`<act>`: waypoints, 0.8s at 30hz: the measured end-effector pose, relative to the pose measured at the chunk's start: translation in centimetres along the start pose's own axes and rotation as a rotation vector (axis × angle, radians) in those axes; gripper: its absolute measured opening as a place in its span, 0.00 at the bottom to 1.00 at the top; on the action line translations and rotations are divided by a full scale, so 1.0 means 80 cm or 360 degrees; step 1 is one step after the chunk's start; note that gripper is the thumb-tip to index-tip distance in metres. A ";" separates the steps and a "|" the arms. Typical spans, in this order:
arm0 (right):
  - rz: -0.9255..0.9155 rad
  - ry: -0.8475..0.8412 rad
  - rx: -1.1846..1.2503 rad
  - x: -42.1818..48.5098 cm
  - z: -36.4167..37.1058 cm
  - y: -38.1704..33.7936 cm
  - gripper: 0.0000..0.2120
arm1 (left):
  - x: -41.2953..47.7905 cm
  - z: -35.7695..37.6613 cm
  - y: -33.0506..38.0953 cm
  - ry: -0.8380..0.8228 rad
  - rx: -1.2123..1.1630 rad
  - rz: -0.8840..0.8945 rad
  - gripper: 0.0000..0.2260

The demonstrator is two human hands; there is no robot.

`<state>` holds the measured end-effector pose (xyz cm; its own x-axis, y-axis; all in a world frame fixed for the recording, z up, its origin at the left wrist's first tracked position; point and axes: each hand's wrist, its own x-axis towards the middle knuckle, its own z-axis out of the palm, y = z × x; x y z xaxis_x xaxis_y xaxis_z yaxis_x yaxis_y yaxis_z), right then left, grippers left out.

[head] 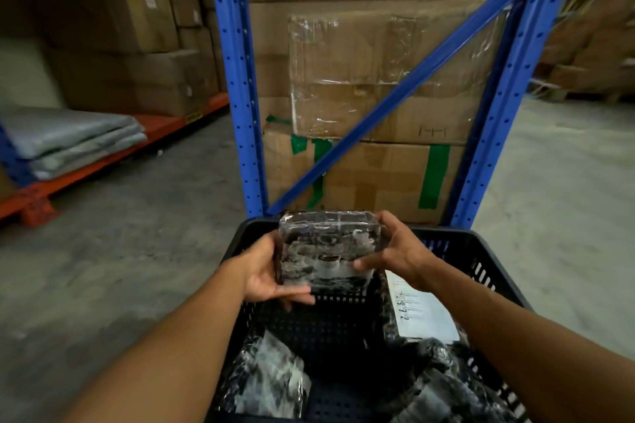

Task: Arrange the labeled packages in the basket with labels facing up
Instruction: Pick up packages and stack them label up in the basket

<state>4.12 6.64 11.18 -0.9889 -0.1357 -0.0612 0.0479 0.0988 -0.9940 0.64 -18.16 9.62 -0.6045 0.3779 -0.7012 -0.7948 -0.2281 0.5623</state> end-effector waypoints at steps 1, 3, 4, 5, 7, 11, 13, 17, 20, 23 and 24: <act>-0.0034 -0.0040 -0.0030 -0.002 0.002 0.001 0.33 | 0.003 0.002 -0.002 0.0035 -0.0050 0.0076 0.31; -0.0043 -0.0155 -0.0056 -0.007 0.008 0.007 0.33 | 0.009 0.004 -0.005 0.0098 -0.0074 0.0312 0.19; -0.0003 -0.0211 -0.0055 -0.010 0.010 0.009 0.33 | 0.012 0.004 -0.006 0.0089 -0.0040 0.0432 0.15; 0.0074 -0.0268 -0.0034 -0.013 0.010 0.009 0.33 | 0.013 0.003 -0.007 0.0076 -0.0019 0.0539 0.15; 0.0245 -0.0392 0.0108 -0.014 0.005 0.010 0.37 | 0.018 -0.002 -0.008 0.0106 -0.0075 0.0707 0.25; 0.0454 -0.0419 0.0721 -0.008 -0.018 0.015 0.33 | 0.021 -0.011 -0.003 0.0075 -0.0095 0.0925 0.38; 0.0532 -0.0538 0.0889 -0.004 -0.025 0.017 0.25 | 0.019 -0.010 -0.002 0.0057 -0.0058 0.0972 0.39; 0.0673 -0.0596 0.0366 0.003 -0.010 0.023 0.22 | 0.021 -0.010 -0.006 0.0047 0.0128 0.0886 0.37; 0.0643 -0.0521 0.0120 0.009 -0.007 0.026 0.27 | 0.020 -0.018 -0.003 -0.0041 0.0260 0.0728 0.26; 0.0551 -0.0553 -0.0056 0.015 -0.019 0.015 0.33 | 0.013 -0.027 -0.003 -0.0013 0.0778 0.0494 0.29; 0.0541 -0.0485 -0.0113 0.015 -0.021 0.011 0.32 | 0.013 -0.027 -0.006 -0.0074 0.0934 0.0386 0.30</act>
<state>2.73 8.19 10.41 -0.8315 -0.3667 -0.4172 0.3420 0.2538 -0.9048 0.27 -19.61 7.67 -0.7503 0.4187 -0.5116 -0.4667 0.2125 0.8585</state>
